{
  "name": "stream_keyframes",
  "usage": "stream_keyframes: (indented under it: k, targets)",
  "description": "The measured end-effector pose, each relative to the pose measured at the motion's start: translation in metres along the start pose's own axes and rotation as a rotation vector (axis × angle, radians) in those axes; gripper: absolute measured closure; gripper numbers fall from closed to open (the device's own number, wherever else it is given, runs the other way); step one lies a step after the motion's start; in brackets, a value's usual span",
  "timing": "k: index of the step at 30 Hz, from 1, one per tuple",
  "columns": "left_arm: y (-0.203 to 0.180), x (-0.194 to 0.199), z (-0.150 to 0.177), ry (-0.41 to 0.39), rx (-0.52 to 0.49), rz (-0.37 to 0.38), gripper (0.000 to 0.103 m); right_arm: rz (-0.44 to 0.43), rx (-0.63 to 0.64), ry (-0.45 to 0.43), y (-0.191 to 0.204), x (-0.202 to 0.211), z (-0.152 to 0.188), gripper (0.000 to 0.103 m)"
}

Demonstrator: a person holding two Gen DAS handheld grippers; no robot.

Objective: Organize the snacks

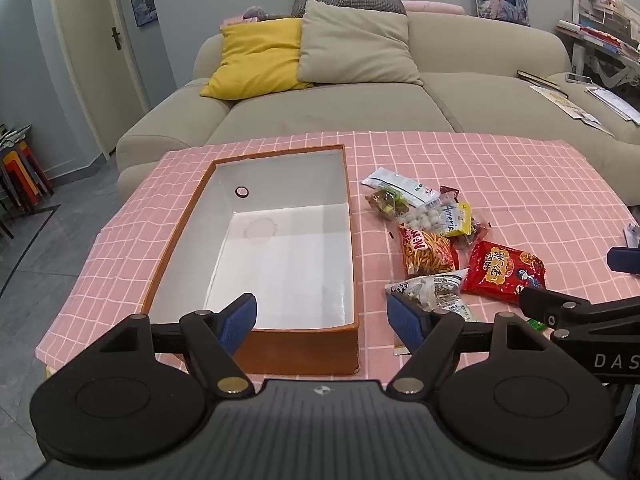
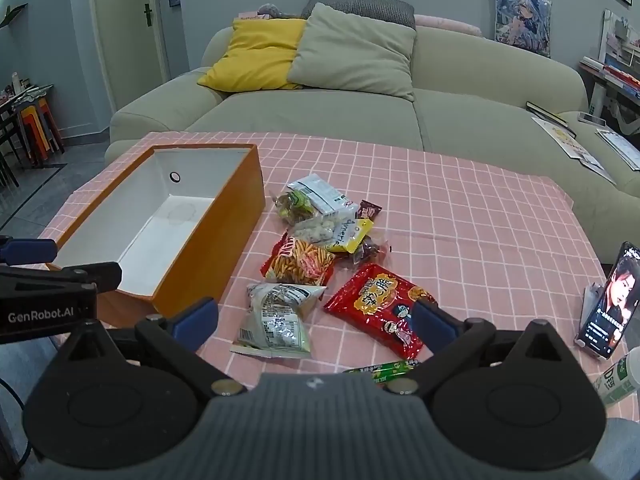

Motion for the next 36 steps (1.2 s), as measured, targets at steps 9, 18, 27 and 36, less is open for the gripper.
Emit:
stream_keyframes:
  k: [9, 18, 27, 36]
  targets:
    - [-0.0010, -0.0014, -0.0004, 0.003, -0.001, 0.000, 0.016, 0.004, 0.000, 0.003, -0.0017, 0.0004, -0.0008, 0.004]
    - [-0.0051, -0.0016, 0.0000, 0.011, -0.008, -0.003, 0.016, 0.007, -0.005, 0.010, -0.0042, -0.0017, 0.0002, 0.004]
    - [-0.0053, -0.0009, -0.0011, 0.015, -0.005, -0.002, 0.016, 0.012, -0.006, 0.021, -0.0032, -0.0031, -0.0004, 0.004]
    - [-0.0051, -0.0008, -0.0019, 0.019, -0.001, 0.000, 0.016, 0.012, -0.010, 0.029, -0.0045, -0.0043, 0.0002, 0.004]
Point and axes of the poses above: each gripper's, at about its wrist camera, not at the fingertips, and x roughly against the way its jaws point, y to its left, z to its underside, the point moved 6 cm from there along -x, roughly the way its jaws point, and after that the axes turned 3 degrees about -x, right-handed, at the moved point
